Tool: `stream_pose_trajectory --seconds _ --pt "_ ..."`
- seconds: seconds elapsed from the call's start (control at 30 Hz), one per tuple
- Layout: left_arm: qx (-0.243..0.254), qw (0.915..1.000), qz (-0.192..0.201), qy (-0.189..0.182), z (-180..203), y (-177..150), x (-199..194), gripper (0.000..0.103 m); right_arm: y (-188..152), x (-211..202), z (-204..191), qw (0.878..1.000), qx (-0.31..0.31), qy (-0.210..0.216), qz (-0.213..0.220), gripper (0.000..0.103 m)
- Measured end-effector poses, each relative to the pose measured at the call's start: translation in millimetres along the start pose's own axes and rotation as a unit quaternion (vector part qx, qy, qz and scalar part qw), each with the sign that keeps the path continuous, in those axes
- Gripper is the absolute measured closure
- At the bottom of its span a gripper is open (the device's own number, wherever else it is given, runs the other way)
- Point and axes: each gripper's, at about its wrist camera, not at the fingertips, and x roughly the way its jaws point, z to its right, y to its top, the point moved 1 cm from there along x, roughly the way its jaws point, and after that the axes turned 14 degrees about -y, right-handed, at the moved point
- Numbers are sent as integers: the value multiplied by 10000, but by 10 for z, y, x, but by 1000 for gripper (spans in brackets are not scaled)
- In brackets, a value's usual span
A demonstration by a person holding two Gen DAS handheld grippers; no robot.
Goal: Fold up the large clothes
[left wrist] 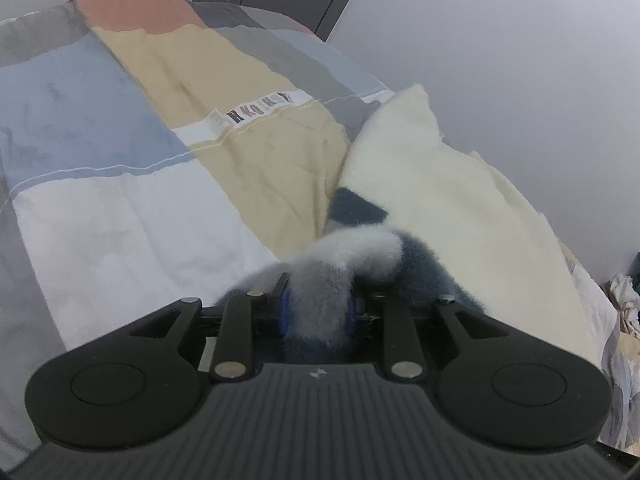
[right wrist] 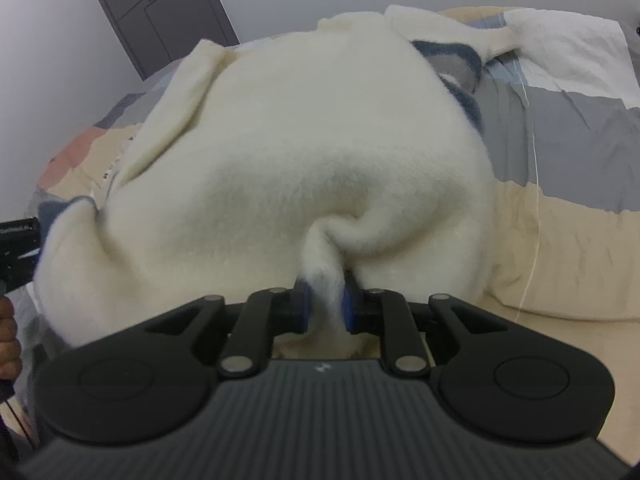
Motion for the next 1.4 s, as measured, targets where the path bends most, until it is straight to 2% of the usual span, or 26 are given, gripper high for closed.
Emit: stream_pose_trajectory --seconds 0.03,0.1,0.17,0.2,0.27,0.37,0.53,0.67,0.77,0.93,1.0,1.13,1.3,1.4 --pt "-10 10000 14 -23 -9 -2 -18 73 1 -9 8 10000 18 11 -2 83" --pt "5 10000 36 -44 10 -27 -106 64 4 -43 15 10000 5 45 -9 80" --pt "-56 10000 10 -17 21 -41 -182 39 7 -90 34 9999 68 96 -49 73" --pt "-165 9999 12 -20 22 -66 -241 34 0 -129 47 9998 126 148 -67 69" --pt "-432 9990 67 -124 -3 -103 -349 29 -24 -223 78 9991 261 313 -95 48" --pt "-880 9954 154 -359 -33 -154 -524 27 -82 -396 114 9980 416 476 -77 37" --pt "-1121 9909 242 -703 11 -334 -774 25 -145 -655 233 9966 690 457 -17 37" --pt "-1499 9811 64 -1222 67 -511 -852 24 -147 -738 441 9902 1353 357 -42 37" --pt "-1594 9770 -242 -1393 147 -647 -753 23 -226 -673 646 9781 2046 212 -314 34" --pt "-1665 9737 -591 -1441 205 -758 -504 23 -381 -430 899 9514 2967 201 -806 34" --pt "-1685 9736 -650 -1396 199 -769 -415 23 -401 -340 926 9467 3092 256 -864 34" --pt "-1893 9673 -747 -1514 160 -796 -297 24 -380 -120 899 9421 3215 337 -891 37" --pt "-1811 9674 -816 -1569 205 -829 -193 25 -334 108 931 9349 3430 387 -828 43" --pt "-1736 9686 -843 -1570 257 -821 -94 25 -317 180 951 9307 3529 582 -769 56"
